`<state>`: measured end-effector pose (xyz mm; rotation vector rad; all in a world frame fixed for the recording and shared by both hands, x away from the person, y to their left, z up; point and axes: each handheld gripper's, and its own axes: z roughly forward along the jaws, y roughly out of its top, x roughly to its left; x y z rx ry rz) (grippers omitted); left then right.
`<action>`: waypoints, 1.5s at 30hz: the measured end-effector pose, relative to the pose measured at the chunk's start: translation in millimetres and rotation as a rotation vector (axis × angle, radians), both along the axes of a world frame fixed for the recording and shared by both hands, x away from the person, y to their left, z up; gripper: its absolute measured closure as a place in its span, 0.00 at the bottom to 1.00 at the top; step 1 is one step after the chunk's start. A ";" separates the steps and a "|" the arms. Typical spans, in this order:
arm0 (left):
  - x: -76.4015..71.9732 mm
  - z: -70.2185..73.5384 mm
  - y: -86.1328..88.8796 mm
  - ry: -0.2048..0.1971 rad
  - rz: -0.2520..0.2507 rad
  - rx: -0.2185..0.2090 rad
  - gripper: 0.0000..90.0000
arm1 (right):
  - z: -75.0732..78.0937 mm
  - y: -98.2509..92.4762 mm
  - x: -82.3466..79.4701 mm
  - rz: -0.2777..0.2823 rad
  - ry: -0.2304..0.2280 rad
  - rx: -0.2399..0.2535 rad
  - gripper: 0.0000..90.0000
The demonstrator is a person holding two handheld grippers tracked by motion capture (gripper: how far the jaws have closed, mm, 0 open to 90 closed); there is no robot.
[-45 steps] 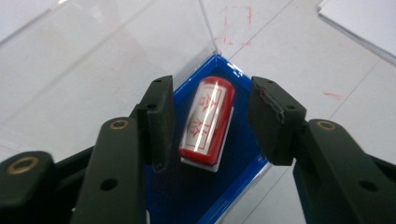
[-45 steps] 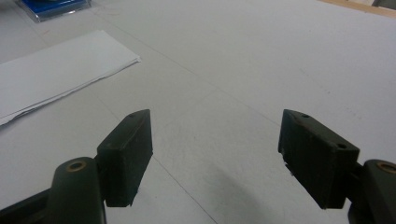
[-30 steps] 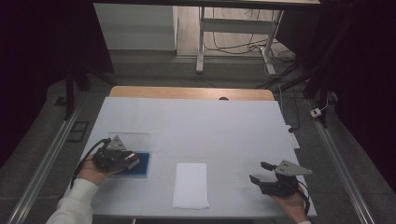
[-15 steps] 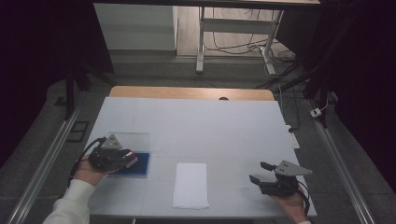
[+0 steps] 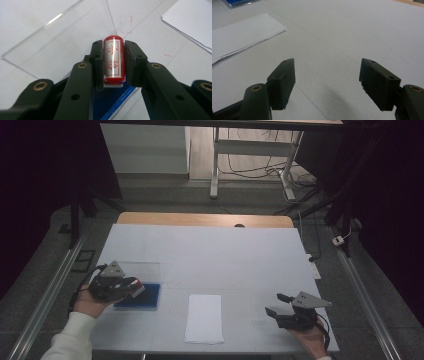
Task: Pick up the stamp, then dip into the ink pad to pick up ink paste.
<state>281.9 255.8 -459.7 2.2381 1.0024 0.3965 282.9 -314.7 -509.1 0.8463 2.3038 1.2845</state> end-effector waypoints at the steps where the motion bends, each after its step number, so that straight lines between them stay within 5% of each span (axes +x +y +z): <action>1: -0.5 1.6 1.2 0.000 0.001 0.001 0.78 | -0.4 0.5 0.2 0.006 0.001 0.003 0.32; 20: 2.5 -11.6 5.8 0.061 0.027 0.048 0.78 | -2.7 1.9 1.3 0.007 0.009 -0.019 0.32; 33: 7.0 -22.7 -4.6 0.054 0.025 0.085 0.78 | -4.9 2.5 1.9 0.013 0.016 -0.028 0.32; 45: 7.4 -28.0 -4.3 0.068 0.021 0.077 0.78 | -5.9 2.6 1.9 0.014 0.023 -0.034 0.32</action>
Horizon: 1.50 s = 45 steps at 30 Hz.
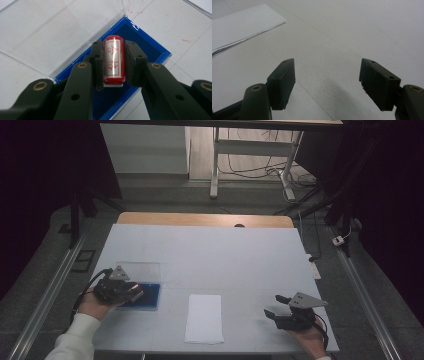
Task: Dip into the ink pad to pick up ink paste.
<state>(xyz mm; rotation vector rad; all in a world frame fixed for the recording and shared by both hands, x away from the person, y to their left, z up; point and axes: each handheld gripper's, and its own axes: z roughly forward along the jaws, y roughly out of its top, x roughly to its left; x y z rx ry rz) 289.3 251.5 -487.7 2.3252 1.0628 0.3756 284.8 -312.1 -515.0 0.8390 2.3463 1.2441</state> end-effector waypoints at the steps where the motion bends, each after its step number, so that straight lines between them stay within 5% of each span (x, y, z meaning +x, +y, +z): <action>1: 0.1 -0.1 0.4 0.003 0.001 -0.001 0.78 | 0.1 0.0 -0.2 -0.006 -0.002 -0.006 0.32; 24: 7.1 2.8 -8.5 0.068 0.009 0.066 0.79 | -0.1 0.4 -0.1 -0.006 0.002 -0.012 0.32; 34: -0.8 -2.1 -14.0 0.017 0.030 0.092 0.79 | 0.1 1.4 0.0 -0.001 0.006 -0.014 0.32; 45: -1.1 -2.6 -15.0 0.014 0.030 0.099 0.79 | -0.8 2.3 0.3 0.005 0.009 -0.015 0.32</action>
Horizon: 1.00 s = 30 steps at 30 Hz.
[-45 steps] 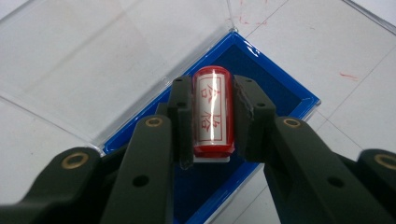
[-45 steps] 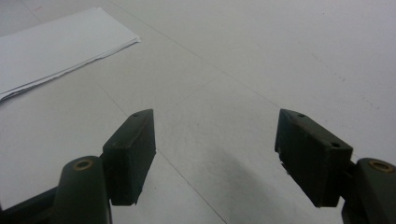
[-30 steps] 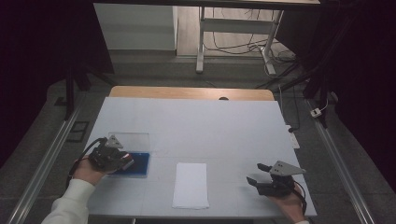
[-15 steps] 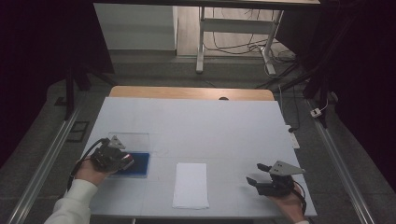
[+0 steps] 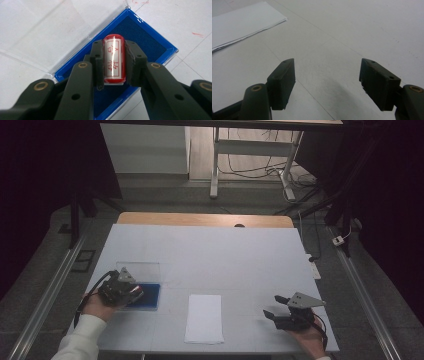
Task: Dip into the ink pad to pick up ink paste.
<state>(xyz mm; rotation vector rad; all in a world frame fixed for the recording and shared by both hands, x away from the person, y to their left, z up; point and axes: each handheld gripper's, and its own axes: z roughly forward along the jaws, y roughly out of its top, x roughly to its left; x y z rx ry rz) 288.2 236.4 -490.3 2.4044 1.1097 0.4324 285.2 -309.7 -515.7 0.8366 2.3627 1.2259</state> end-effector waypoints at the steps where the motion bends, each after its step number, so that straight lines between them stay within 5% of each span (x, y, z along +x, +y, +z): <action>1: 0.1 0.0 0.0 0.001 0.000 -0.001 0.79 | 0.0 0.0 0.0 0.000 0.000 0.000 0.32; 19: -0.1 -0.3 1.1 -0.004 -0.006 -0.006 0.79 | -0.5 1.2 -0.1 -0.003 -0.003 -0.011 0.32; 23: 0.9 10.0 3.3 0.015 -0.020 -0.016 0.79 | -0.3 0.6 -0.6 -0.003 -0.005 -0.008 0.32; 30: -4.6 37.6 4.3 -0.050 -0.013 -0.026 0.79 | 0.6 -2.7 -0.9 -0.011 -0.008 -0.001 0.33</action>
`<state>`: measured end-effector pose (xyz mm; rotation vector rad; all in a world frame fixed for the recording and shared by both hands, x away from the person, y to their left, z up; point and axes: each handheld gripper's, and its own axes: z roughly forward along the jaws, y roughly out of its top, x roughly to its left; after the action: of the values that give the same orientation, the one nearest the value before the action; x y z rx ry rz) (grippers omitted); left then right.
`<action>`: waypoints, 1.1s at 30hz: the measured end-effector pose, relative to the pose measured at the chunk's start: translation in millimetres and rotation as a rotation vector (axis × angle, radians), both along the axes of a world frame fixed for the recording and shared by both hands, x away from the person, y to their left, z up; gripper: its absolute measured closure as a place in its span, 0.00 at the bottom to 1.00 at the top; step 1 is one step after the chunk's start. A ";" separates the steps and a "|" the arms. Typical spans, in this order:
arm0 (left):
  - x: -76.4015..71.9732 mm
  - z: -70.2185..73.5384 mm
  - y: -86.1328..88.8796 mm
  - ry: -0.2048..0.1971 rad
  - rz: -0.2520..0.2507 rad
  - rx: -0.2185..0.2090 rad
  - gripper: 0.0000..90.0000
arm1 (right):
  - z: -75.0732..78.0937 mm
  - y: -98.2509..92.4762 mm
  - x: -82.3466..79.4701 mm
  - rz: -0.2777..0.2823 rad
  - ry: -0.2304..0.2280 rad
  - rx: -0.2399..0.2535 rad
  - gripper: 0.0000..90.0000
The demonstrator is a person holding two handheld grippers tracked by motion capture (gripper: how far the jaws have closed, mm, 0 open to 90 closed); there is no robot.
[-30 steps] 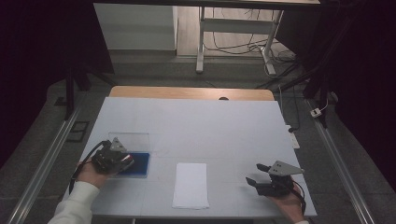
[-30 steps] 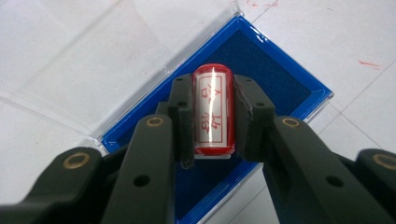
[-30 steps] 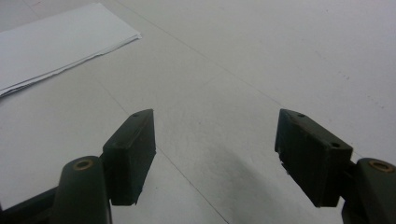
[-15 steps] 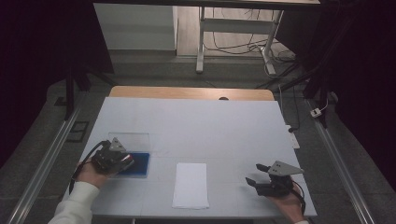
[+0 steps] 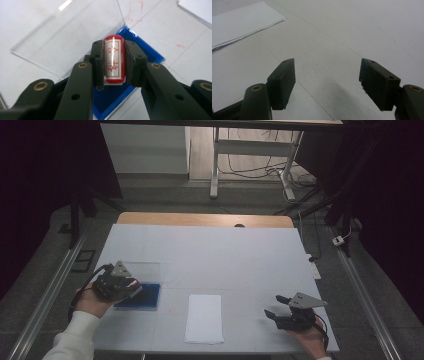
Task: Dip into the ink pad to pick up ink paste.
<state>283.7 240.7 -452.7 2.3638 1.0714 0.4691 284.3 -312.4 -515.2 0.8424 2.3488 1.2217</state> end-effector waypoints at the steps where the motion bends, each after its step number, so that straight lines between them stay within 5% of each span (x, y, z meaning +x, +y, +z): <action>1: -0.3 1.8 1.1 -0.002 0.000 -0.003 0.79 | 0.1 0.3 -0.3 0.002 -0.003 -0.002 0.33; 15: 0.6 -21.6 24.5 0.044 0.066 -0.056 0.78 | -0.5 0.7 -0.1 0.007 0.001 -0.012 0.33; 27: 5.5 -31.7 16.2 0.085 0.048 -0.025 0.79 | -1.1 0.3 -0.4 0.005 0.004 -0.014 0.33; 33: 5.0 -33.0 17.8 0.089 0.062 -0.043 0.79 | -1.2 1.6 -0.4 0.009 0.007 -0.024 0.33</action>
<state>288.7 258.4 -485.7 2.3383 1.1861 0.3628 283.8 -310.8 -516.3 0.8303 2.3703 1.1941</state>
